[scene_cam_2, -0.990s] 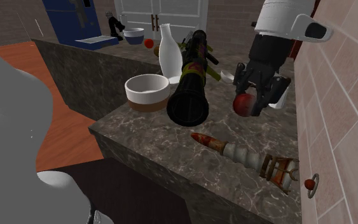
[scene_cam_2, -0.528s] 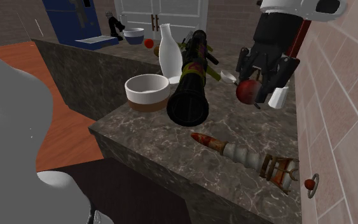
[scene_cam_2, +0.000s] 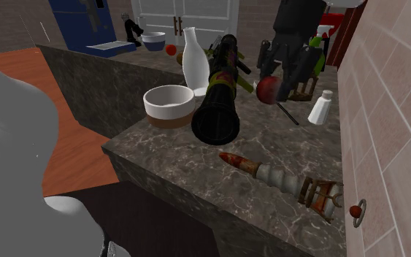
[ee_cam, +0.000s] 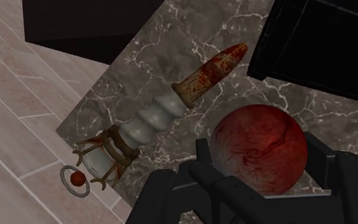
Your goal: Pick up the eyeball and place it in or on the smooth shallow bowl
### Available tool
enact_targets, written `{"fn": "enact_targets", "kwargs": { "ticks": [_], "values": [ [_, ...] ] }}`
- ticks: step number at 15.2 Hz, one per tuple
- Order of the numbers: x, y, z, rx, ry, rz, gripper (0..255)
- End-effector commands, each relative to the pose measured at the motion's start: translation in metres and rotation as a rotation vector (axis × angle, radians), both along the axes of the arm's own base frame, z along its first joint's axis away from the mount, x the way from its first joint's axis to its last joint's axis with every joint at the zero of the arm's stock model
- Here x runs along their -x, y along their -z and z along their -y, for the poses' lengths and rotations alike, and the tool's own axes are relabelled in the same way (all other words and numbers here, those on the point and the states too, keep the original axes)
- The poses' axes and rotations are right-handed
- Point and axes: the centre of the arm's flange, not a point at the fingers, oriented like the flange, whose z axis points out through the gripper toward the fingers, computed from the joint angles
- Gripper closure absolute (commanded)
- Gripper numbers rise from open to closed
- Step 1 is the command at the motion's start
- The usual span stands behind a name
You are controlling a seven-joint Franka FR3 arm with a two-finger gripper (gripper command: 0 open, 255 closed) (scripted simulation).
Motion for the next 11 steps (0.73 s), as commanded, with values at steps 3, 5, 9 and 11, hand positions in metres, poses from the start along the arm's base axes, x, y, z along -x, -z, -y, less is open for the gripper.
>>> {"fn": "enact_targets", "kwargs": {
  "ticks": [3, 5, 9, 11],
  "values": [
    [0.033, 0.001, -0.042, 0.001, 0.001, 0.000, 255],
    [0.048, 0.001, -0.063, 0.001, 0.001, 0.000, 255],
    [0.080, 0.001, -0.106, 0.001, 0.001, 0.000, 255],
    [0.096, 0.001, -0.127, 0.001, 0.001, 0.000, 255]
  ]
}}
